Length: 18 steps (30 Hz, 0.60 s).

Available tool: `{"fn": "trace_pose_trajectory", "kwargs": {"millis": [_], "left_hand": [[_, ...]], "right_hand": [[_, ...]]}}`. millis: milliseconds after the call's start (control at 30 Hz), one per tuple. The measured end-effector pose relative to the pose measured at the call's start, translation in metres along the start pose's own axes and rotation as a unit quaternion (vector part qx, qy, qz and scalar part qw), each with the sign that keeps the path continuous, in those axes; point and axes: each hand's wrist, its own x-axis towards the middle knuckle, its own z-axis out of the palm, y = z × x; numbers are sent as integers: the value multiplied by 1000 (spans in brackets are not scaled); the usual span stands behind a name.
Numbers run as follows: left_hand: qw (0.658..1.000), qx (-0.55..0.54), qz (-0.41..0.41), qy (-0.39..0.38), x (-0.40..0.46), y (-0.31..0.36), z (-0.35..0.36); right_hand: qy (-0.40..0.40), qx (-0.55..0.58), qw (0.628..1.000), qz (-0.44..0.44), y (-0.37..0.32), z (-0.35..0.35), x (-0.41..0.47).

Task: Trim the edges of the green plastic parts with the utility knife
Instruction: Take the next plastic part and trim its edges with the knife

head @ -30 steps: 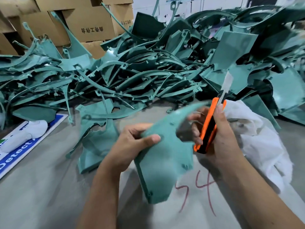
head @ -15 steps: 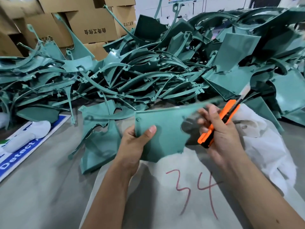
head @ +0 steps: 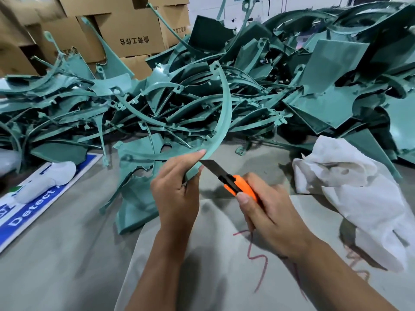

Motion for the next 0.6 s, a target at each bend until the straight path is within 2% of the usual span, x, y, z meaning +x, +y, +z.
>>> {"fn": "trace_pose_trajectory", "kwargs": {"millis": [333,433,600], "left_hand": [[999,22,46,-11,-1,-5,5],[1000,3,28,2,-3,-1,10],[999,-23,-26,30,-8,8,15]], "right_hand": [[-23,17,1000,13,5,3,2],[-15,14,1000,23,5,3,2],[42,-15,998,34,6,1,5]]}}
